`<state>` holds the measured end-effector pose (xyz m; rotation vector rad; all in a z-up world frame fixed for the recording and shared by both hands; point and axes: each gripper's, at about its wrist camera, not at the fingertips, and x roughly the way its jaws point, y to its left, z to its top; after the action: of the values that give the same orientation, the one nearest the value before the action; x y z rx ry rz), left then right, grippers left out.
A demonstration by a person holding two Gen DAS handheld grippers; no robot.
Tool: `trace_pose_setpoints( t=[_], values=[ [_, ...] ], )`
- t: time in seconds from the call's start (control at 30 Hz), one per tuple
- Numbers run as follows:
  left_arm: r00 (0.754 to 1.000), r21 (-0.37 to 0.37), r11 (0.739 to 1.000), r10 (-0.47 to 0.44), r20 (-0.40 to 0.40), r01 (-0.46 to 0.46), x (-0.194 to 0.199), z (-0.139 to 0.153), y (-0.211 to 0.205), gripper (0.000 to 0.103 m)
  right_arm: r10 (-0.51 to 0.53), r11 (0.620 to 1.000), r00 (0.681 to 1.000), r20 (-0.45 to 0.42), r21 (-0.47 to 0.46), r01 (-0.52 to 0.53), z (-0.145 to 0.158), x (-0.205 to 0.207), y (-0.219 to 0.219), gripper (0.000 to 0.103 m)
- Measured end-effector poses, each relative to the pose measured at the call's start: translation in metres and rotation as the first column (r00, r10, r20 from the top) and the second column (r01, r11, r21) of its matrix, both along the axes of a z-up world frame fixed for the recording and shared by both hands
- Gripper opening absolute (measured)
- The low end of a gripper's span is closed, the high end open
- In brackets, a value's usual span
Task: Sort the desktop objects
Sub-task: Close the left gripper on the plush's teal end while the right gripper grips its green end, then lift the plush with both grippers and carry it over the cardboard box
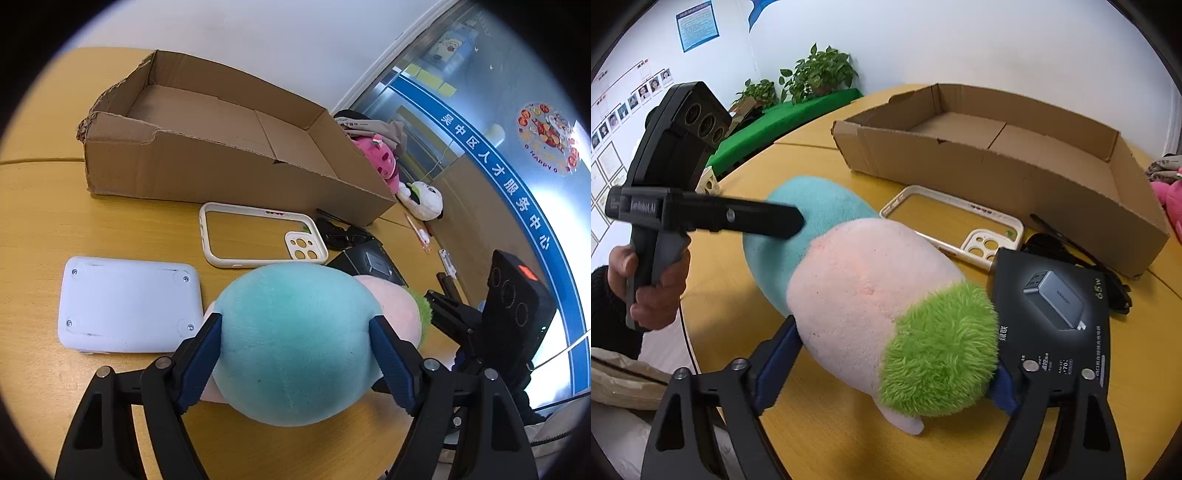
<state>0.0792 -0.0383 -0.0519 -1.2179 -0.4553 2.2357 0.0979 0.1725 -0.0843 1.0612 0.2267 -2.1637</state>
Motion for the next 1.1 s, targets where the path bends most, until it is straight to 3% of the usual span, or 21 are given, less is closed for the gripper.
trace_pose_setpoints(
  t=[0.13, 0.27, 0.6, 0.8, 1.1],
  values=[
    [1.000, 0.005, 1.000, 0.013, -0.019, -0.013, 0.005, 0.011, 0.000, 0.070, -0.018, 0.999, 1.000, -0.021, -0.034, 0.017, 0.009, 0.006, 0.002, 0.087],
    [0.993, 0.004, 0.999, 0.043, -0.106, -0.043, 0.016, 0.037, -0.002, 0.070, -0.029, 0.995, 0.998, -0.063, -0.101, 0.023, 0.035, 0.008, 0.004, 0.087],
    [0.952, -0.065, 0.992, 0.086, -0.295, -0.110, 0.020, 0.106, -0.010, 0.070, 0.016, 0.987, 0.975, -0.220, -0.151, -0.051, 0.098, 0.002, -0.014, 0.087],
    [0.910, -0.092, 0.990, 0.058, -0.411, -0.105, 0.000, 0.149, -0.005, 0.070, 0.004, 0.987, 0.957, -0.291, -0.150, -0.050, 0.136, -0.019, -0.018, 0.087],
    [0.812, -0.087, 0.991, 0.035, -0.582, -0.105, -0.049, 0.232, -0.006, 0.070, -0.039, 0.989, 0.898, -0.438, -0.148, -0.029, 0.215, -0.060, -0.029, 0.087]
  ],
)
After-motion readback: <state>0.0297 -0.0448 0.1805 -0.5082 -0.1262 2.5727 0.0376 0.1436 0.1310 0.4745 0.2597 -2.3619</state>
